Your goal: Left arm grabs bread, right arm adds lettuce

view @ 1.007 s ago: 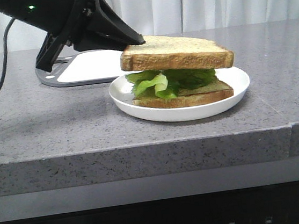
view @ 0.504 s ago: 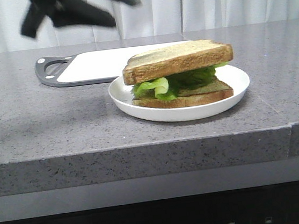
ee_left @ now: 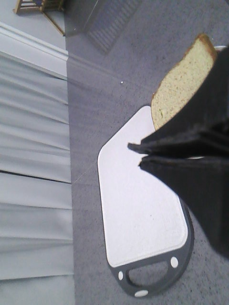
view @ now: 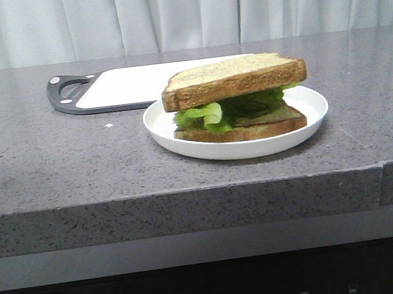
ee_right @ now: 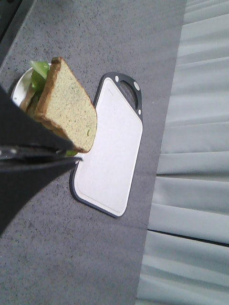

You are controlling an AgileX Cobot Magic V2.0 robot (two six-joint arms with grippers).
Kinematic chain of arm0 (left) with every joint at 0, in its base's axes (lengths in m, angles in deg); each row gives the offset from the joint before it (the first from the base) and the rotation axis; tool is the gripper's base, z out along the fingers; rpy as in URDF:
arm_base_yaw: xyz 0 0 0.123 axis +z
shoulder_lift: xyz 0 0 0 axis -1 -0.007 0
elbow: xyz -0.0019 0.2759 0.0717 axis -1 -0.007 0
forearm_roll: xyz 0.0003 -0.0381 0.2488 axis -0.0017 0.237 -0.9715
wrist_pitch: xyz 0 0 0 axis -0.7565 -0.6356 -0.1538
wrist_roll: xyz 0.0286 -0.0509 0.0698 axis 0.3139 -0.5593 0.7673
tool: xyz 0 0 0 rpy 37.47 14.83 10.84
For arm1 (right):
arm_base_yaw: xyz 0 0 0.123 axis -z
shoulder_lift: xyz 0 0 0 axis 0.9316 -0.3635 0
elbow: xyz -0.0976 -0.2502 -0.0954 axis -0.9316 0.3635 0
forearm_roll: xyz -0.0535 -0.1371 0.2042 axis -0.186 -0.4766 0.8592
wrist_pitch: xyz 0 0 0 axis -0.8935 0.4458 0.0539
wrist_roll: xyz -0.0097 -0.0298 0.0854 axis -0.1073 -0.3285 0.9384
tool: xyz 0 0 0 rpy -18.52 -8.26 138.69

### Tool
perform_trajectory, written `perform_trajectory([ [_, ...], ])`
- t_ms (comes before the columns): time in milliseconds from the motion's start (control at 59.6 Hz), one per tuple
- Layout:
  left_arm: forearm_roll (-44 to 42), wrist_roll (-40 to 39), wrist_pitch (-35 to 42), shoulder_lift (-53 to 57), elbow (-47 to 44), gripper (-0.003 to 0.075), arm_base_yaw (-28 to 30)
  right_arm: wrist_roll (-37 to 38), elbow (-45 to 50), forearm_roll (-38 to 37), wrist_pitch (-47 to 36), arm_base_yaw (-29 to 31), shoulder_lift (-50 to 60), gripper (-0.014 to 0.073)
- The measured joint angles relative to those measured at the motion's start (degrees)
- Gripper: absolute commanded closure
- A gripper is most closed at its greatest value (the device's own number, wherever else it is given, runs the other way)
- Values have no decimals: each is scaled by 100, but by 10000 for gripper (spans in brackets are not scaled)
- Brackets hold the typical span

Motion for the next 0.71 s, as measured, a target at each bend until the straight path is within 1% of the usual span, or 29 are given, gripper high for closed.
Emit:
perform_trajectory([
  [201, -329, 0, 120, 1498, -1260, 741, 6, 35, 795, 0, 16, 0, 1122, 649],
  [319, -516, 0, 143, 2142, -1894, 741, 6, 128, 1010, 0, 183, 0, 1564, 619],
  [386, -594, 0, 157, 2458, -2171, 741, 6, 137, 1053, 0, 311, 0, 1667, 618],
  [520, -629, 0, 242, 2821, -2299, 741, 6, 150, 1064, 0, 360, 0, 1703, 618],
  [705, -629, 0, 335, 2898, -2299, 741, 6, 153, 1064, 0, 368, 0, 1703, 618],
])
